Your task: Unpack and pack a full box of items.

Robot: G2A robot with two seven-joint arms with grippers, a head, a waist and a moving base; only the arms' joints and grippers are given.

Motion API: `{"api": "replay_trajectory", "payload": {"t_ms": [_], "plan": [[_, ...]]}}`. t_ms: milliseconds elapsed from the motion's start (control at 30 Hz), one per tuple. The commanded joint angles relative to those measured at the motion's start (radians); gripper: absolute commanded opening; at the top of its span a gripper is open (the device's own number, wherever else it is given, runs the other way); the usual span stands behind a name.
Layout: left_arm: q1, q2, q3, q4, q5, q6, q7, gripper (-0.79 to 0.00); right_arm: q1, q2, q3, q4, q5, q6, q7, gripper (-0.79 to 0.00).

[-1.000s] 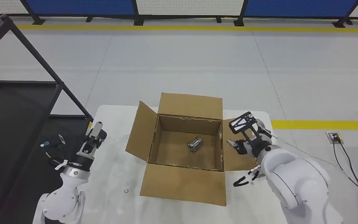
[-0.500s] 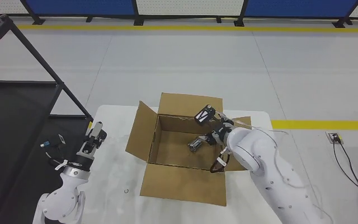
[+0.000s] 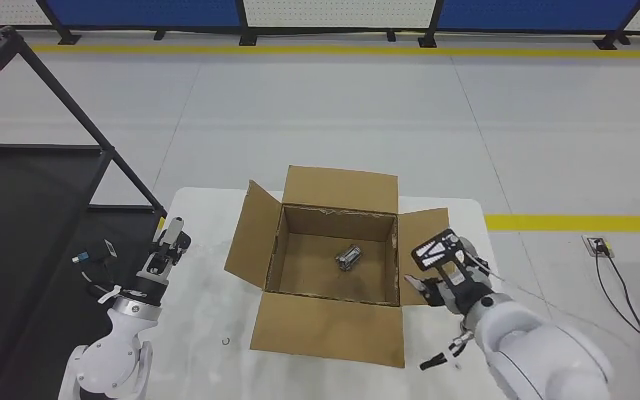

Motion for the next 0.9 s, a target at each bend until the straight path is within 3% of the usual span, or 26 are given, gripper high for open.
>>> {"api": "replay_trajectory", "payload": {"t_ms": [0, 133, 233, 300, 367, 433, 500, 533, 867], "plan": [[0.0, 0.0, 0.0, 0.0, 0.0, 0.0, 0.0, 0.0, -0.134, 0.004, 0.074, -0.024, 0.007, 0.01, -0.044, 0.0], [0.0, 0.0, 0.0, 0.0, 0.0, 0.0, 0.0, 0.0, -0.334, 0.008, 0.205, -0.024, 0.077, 0.006, -0.118, 0.0], [0.0, 0.0, 0.0, 0.0, 0.0, 0.0, 0.0, 0.0, -0.47, 0.007, 0.294, -0.023, 0.156, 0.021, -0.11, 0.0], [0.0, 0.0, 0.0, 0.0, 0.0, 0.0, 0.0, 0.0, -0.525, 0.005, 0.344, 0.013, 0.227, 0.023, -0.127, -0.086], [0.0, 0.0, 0.0, 0.0, 0.0, 0.0, 0.0, 0.0, -0.565, 0.005, 0.396, 0.081, 0.304, 0.001, -0.156, -0.105], [0.0, 0.0, 0.0, 0.0, 0.0, 0.0, 0.0, 0.0, -0.587, 0.005, 0.437, 0.149, 0.369, -0.018, -0.181, -0.28], [0.0, 0.0, 0.0, 0.0, 0.0, 0.0, 0.0, 0.0, -0.591, 0.006, 0.458, 0.201, 0.412, -0.035, -0.198, -0.311], [0.0, 0.0, 0.0, 0.0, 0.0, 0.0, 0.0, 0.0, -0.585, 0.008, 0.464, 0.239, 0.434, -0.049, -0.207, -0.391], [0.0, 0.0, 0.0, 0.0, 0.0, 0.0, 0.0, 0.0, -0.473, 0.019, 0.442, 0.444, 0.475, -0.042, -0.183, -0.628]]}}
